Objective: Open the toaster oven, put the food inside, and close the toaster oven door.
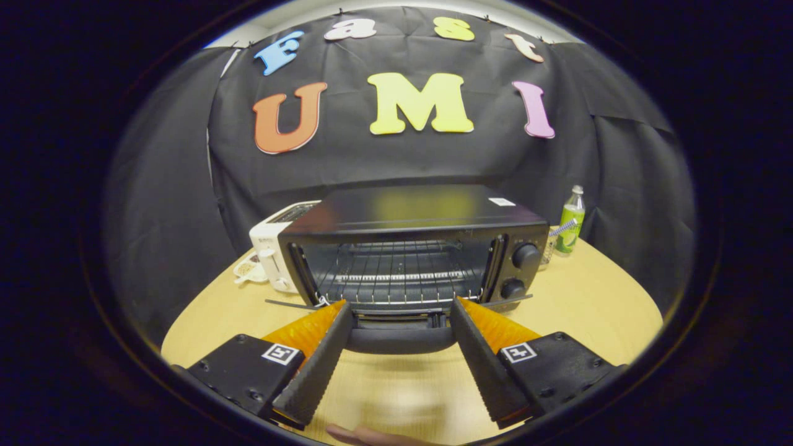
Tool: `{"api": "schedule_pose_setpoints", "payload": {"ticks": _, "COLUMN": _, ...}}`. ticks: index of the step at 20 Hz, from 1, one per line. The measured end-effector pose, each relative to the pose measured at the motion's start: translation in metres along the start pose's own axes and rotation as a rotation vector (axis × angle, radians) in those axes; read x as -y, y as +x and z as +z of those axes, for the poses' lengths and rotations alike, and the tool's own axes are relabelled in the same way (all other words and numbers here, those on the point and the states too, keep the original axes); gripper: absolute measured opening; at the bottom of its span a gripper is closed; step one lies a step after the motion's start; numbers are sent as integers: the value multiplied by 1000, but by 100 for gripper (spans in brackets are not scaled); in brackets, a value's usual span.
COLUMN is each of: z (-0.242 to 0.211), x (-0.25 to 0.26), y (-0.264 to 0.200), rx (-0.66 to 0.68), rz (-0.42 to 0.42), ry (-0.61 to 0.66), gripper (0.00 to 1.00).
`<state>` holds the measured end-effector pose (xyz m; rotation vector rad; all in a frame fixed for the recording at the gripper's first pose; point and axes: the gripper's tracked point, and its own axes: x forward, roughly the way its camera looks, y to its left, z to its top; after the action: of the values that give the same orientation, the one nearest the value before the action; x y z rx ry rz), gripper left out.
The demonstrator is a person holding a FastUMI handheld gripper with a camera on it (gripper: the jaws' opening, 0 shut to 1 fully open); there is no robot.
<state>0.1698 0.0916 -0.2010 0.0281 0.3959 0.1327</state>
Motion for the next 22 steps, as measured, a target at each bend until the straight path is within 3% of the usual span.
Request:
{"api": "schedule_pose_setpoints", "payload": {"ticks": 9, "z": -58, "x": 3, "y": 1, "rx": -217, "rz": -45, "ry": -49, "gripper": 100}}
{"api": "schedule_pose_setpoints", "payload": {"ticks": 17, "z": -61, "x": 1, "y": -4, "rx": -266, "rz": 29, "ry": 32, "gripper": 100}}
{"api": "schedule_pose_setpoints", "payload": {"ticks": 22, "z": -53, "x": -14, "y": -36, "rx": -279, "rz": 111, "ry": 88, "gripper": 100}}
